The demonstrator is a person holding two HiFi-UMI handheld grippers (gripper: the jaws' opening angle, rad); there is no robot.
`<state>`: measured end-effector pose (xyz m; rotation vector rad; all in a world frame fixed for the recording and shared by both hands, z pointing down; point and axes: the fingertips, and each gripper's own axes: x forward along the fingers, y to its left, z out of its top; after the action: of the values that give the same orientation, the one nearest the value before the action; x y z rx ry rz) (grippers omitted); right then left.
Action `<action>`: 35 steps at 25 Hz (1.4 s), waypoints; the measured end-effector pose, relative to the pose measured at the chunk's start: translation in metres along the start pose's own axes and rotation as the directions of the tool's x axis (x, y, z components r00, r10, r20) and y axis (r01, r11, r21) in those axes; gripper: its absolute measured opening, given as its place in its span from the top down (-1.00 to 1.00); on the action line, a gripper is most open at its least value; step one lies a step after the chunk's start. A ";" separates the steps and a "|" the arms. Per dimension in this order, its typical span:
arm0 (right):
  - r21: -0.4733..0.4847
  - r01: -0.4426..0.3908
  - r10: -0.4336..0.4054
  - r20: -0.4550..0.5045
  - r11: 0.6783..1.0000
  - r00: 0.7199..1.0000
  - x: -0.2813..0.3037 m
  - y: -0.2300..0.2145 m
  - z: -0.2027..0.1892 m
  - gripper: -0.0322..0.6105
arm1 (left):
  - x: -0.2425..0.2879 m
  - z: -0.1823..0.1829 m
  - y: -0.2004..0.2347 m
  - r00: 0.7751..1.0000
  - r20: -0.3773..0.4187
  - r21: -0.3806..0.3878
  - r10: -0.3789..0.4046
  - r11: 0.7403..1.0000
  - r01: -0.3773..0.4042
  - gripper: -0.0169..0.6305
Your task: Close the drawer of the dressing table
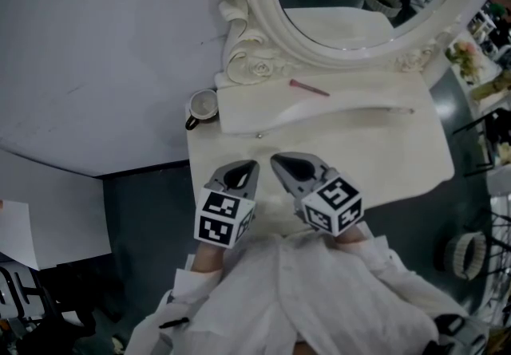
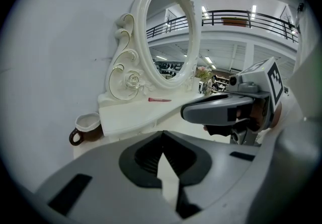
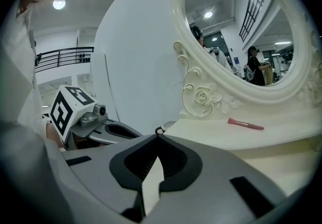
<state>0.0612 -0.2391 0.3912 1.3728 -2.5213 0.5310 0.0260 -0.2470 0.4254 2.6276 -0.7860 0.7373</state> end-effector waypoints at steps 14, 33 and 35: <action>-0.005 -0.017 0.017 -0.008 1.000 1.000 0.000 0.004 -0.002 0.88 | 0.000 0.000 -0.005 1.000 0.004 -0.008 -0.010 1.000 0.010 0.92; 0.006 -0.036 0.036 -0.017 0.999 0.999 -0.001 0.007 -0.005 0.88 | 0.000 -0.002 -0.007 1.000 0.003 -0.016 -0.017 1.000 0.017 0.93; 0.005 -0.036 0.036 -0.018 0.999 0.999 0.000 0.007 -0.005 0.88 | 0.000 -0.002 -0.008 1.000 0.004 -0.017 -0.019 1.000 0.019 0.92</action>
<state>0.0559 -0.2334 0.3941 1.3206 -2.5360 0.5537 0.0293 -0.2397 0.4259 2.6182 -0.7641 0.7177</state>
